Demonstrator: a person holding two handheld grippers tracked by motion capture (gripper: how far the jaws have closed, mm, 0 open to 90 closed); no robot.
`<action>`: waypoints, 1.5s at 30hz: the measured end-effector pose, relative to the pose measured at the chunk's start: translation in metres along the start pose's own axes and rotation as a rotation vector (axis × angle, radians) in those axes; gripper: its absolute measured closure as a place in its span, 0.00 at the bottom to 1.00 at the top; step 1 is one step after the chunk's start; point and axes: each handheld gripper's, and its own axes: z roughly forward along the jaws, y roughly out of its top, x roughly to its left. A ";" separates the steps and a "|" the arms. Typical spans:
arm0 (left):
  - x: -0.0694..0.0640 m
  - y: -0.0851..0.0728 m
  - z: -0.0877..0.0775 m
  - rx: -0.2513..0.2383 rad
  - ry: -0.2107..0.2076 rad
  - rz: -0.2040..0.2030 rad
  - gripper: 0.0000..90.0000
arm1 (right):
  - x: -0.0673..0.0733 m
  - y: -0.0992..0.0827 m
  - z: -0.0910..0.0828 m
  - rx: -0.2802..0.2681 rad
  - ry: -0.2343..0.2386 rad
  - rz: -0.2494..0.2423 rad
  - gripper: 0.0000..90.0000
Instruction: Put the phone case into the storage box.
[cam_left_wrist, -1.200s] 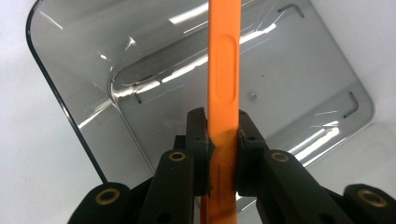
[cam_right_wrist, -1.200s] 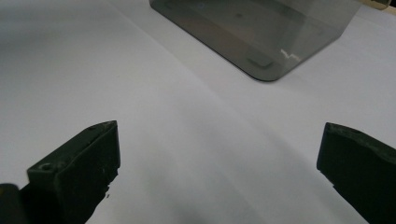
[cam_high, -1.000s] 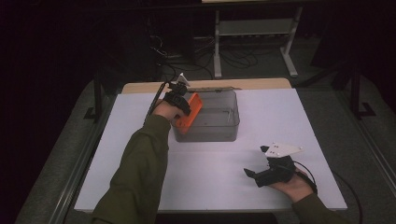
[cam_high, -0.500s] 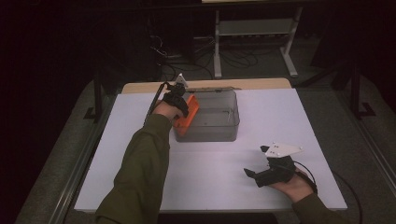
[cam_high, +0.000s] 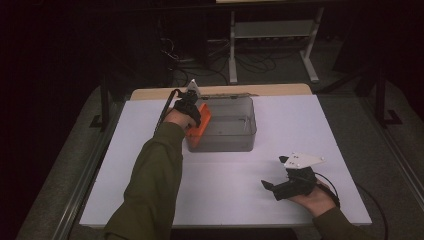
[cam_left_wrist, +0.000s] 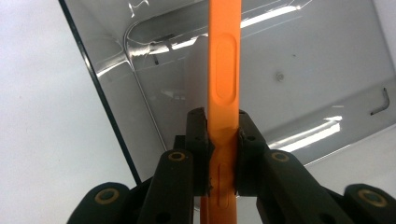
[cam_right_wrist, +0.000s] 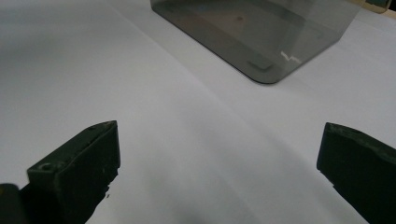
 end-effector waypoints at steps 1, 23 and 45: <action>0.000 0.000 0.000 0.003 0.002 -0.002 0.88 | 0.000 0.000 0.000 0.001 0.000 0.000 0.00; -0.001 0.002 0.001 0.013 0.022 -0.023 0.87 | 0.000 0.000 0.000 0.002 0.000 -0.004 0.00; -0.001 0.006 -0.005 -0.001 0.070 -0.018 0.85 | 0.001 0.000 -0.001 0.001 0.000 -0.001 0.00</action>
